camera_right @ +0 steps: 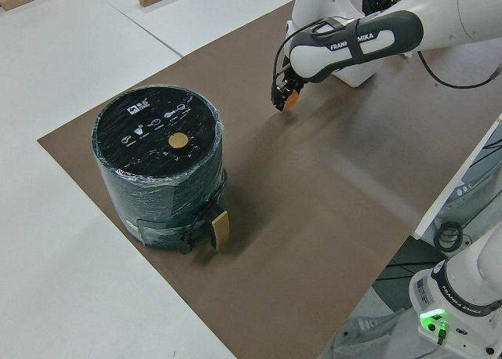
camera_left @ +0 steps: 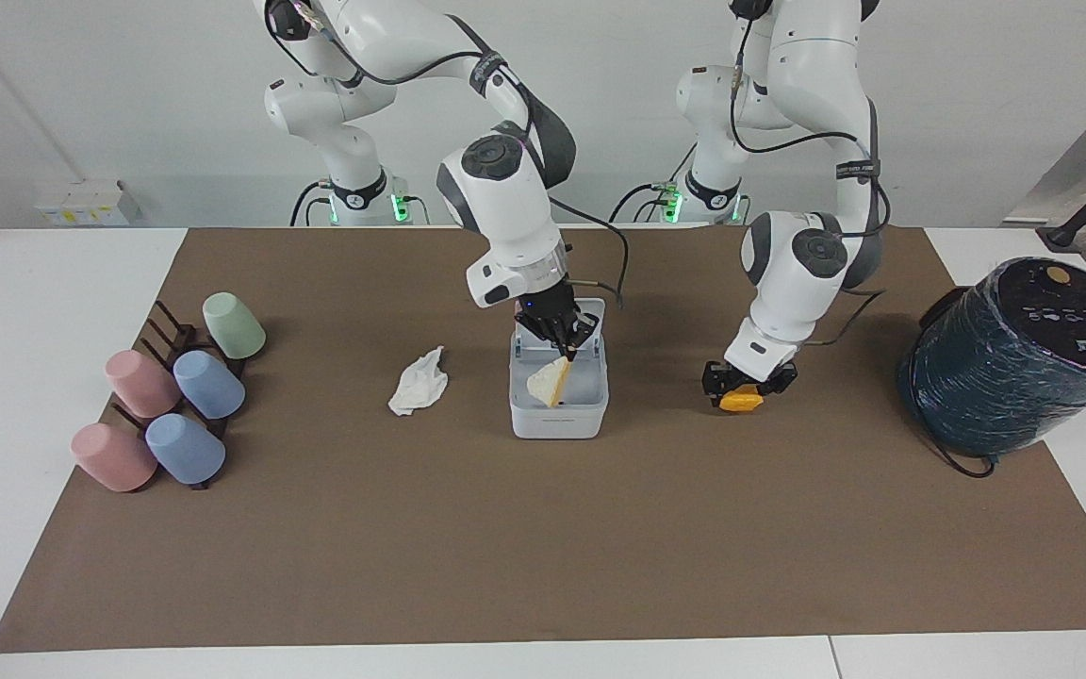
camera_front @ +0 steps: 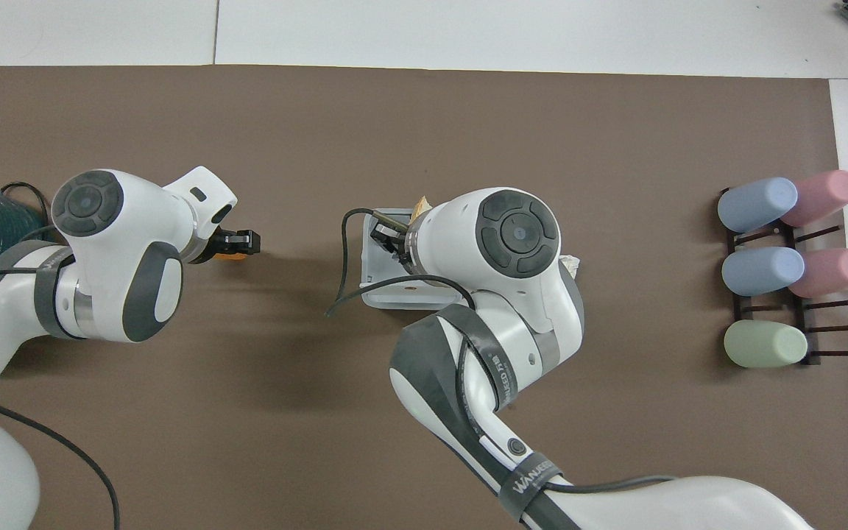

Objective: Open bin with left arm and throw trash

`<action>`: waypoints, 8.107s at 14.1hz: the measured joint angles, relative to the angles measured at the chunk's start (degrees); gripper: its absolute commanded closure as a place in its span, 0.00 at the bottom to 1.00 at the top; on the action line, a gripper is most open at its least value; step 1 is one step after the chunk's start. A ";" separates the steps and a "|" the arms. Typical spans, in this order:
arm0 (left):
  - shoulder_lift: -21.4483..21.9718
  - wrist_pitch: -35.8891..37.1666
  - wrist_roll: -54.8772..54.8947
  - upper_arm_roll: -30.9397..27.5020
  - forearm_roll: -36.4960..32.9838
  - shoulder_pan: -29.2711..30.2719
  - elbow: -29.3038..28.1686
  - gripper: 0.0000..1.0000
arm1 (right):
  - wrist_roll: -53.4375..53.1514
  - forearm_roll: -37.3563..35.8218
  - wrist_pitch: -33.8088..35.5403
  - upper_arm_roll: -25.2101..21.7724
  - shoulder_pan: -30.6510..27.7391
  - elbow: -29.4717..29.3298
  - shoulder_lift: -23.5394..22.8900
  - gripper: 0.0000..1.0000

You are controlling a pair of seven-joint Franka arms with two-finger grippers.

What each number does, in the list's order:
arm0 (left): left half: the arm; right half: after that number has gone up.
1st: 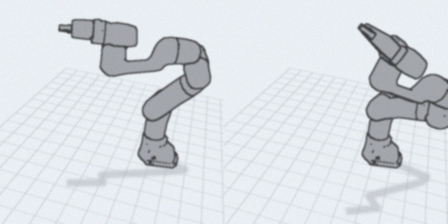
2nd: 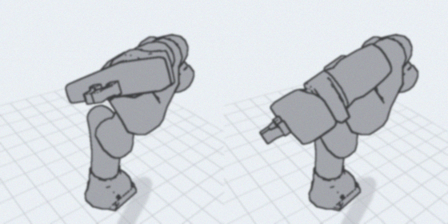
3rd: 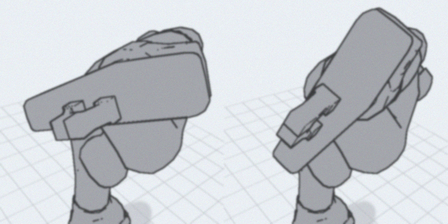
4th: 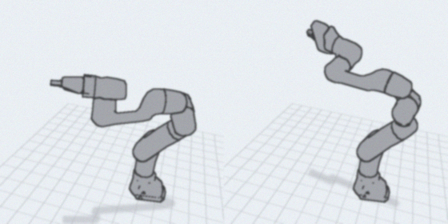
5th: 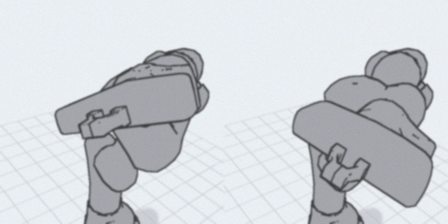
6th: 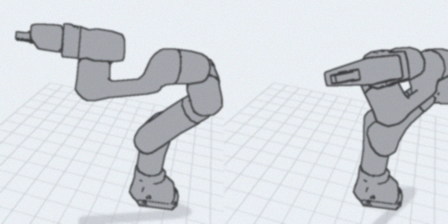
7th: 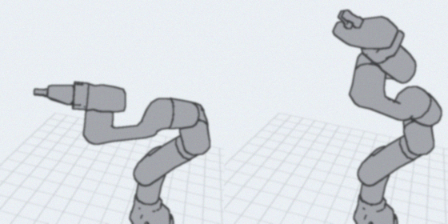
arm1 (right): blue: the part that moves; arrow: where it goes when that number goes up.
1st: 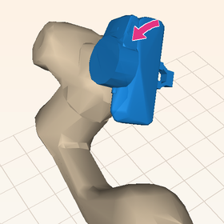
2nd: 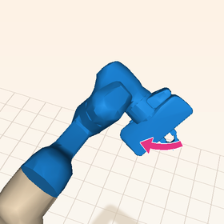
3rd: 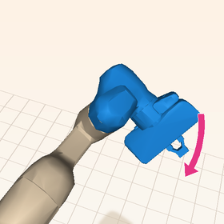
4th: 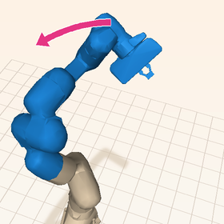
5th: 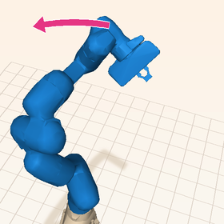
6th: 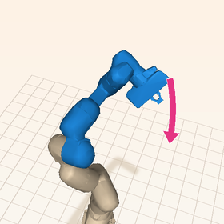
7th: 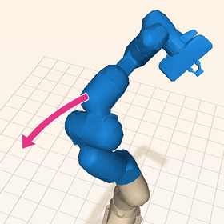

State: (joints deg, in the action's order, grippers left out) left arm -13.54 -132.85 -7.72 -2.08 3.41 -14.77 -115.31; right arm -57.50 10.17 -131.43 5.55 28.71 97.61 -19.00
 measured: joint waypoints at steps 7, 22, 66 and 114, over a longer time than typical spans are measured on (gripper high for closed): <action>0.51 16.13 -5.52 0.31 0.03 -1.58 15.98 0.83 | -0.12 -0.01 0.73 -0.36 -0.66 -0.59 0.30 0.00; -0.40 11.11 -32.86 1.05 0.99 -22.20 17.10 0.00 | 12.58 -9.71 -3.07 -1.11 -14.68 19.41 10.34 0.00; -8.01 7.76 -35.46 -0.20 1.63 -25.96 23.67 0.00 | 19.16 -9.67 -4.15 -0.88 -17.10 17.25 11.36 1.00; 10.41 40.22 1.43 -0.66 -3.40 1.64 26.03 0.00 | 43.83 -9.05 30.10 -7.65 -25.99 1.45 20.08 0.00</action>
State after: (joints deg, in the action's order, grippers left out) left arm -3.13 -92.64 -6.29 -2.74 0.01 -13.13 -89.28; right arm -13.67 1.12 -101.32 -2.10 2.73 99.06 1.08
